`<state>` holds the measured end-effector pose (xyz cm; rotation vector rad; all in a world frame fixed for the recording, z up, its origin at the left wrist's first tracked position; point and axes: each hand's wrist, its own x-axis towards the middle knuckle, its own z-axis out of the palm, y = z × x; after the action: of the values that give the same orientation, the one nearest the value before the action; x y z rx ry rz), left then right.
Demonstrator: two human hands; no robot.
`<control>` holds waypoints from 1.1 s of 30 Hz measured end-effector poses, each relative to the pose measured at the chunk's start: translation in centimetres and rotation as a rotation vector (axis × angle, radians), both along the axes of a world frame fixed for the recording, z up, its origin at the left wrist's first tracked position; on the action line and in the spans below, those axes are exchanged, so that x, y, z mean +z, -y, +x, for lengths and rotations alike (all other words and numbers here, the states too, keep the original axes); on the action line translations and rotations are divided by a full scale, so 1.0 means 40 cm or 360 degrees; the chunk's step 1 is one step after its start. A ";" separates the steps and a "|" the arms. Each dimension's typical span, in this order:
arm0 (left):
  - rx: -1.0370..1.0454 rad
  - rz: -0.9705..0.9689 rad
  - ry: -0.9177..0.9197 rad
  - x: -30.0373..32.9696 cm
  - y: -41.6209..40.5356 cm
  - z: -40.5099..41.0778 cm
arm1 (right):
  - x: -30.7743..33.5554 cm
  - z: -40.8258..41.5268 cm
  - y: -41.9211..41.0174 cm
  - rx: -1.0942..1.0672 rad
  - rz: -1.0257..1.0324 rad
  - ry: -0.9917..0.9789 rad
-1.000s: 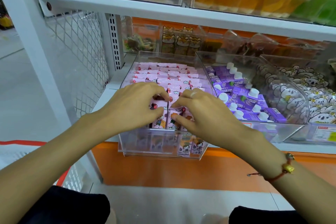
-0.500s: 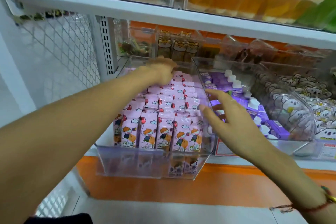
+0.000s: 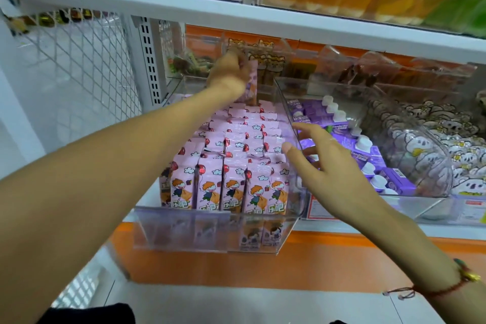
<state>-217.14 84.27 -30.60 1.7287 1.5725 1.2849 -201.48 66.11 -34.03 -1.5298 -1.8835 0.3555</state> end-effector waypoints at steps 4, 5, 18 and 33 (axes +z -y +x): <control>0.0048 0.0038 0.0936 0.033 0.115 -0.019 | 0.015 -0.003 -0.001 -0.0029 0.0024 0.0029; 0.0100 0.0093 0.0930 0.031 0.152 -0.029 | 0.023 -0.006 0.001 -0.0037 0.0079 0.0025; -0.0328 0.0192 0.0946 0.009 0.524 -0.095 | 0.100 -0.136 0.077 0.0379 0.0027 -0.0181; -0.0485 0.0551 0.0295 -0.048 0.498 -0.106 | 0.100 -0.143 0.076 0.0332 -0.0014 -0.1219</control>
<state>-221.36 64.34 -32.50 1.8973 0.9801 1.5694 -207.19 63.05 -30.05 -0.9848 -1.4105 0.8990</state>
